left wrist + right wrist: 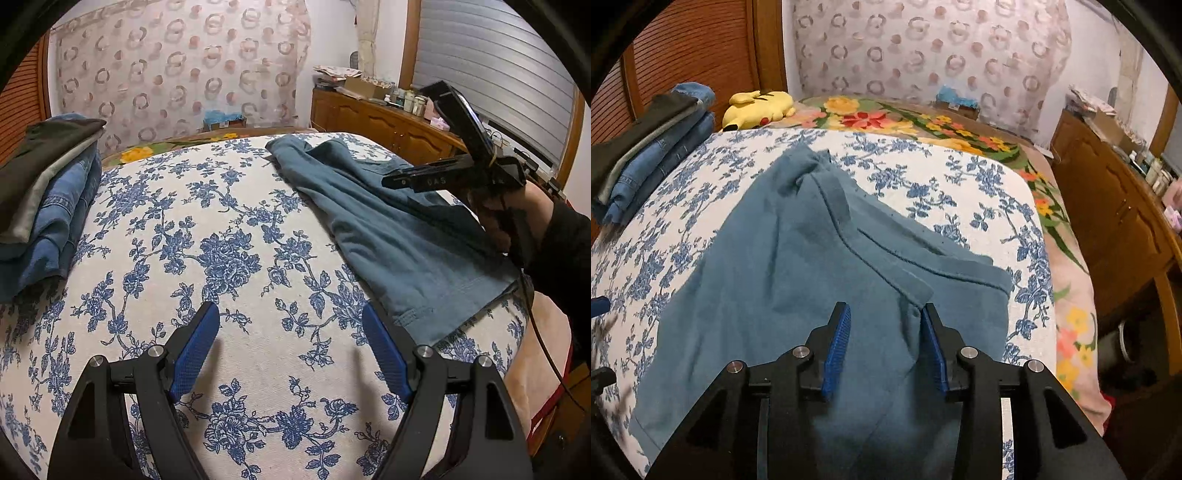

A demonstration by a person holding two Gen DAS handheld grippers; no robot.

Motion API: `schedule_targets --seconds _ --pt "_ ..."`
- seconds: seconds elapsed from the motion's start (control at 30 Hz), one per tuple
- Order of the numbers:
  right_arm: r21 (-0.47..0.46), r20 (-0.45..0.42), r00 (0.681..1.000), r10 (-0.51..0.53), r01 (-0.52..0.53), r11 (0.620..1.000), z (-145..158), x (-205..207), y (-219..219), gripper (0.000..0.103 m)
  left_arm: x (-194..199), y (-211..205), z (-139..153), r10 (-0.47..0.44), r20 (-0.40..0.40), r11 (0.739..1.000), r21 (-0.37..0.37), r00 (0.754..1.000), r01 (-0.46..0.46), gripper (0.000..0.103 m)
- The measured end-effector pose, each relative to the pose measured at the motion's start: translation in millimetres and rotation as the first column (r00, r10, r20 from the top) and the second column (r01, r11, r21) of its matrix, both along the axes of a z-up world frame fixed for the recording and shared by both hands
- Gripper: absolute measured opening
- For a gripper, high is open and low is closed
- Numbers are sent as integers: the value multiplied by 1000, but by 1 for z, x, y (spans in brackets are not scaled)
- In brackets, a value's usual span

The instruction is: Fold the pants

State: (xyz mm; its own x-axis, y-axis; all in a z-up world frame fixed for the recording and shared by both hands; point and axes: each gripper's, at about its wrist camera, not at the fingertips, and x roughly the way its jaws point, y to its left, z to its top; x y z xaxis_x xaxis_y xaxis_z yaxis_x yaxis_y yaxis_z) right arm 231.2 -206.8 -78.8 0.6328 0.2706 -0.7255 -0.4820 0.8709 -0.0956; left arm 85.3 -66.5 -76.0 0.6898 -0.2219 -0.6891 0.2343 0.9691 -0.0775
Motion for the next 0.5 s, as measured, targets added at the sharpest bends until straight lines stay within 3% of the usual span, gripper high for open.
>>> schedule_targets --seconds 0.03,0.07,0.3,0.5 --pt "7 8 1000 -2 2 1000 2 0 -1 25 0 0 0 -1 0 1000 0 1000 1 81" --pt "17 6 1000 1 -1 1000 4 0 -2 4 0 0 0 -2 0 1000 0 1000 2 81" --pt "72 82 996 -29 23 997 31 -1 -15 3 0 -1 0 -5 -1 1000 4 1000 5 81" --pt "4 137 985 -107 108 994 32 7 -19 3 -2 -2 2 -10 2 1000 6 1000 10 81"
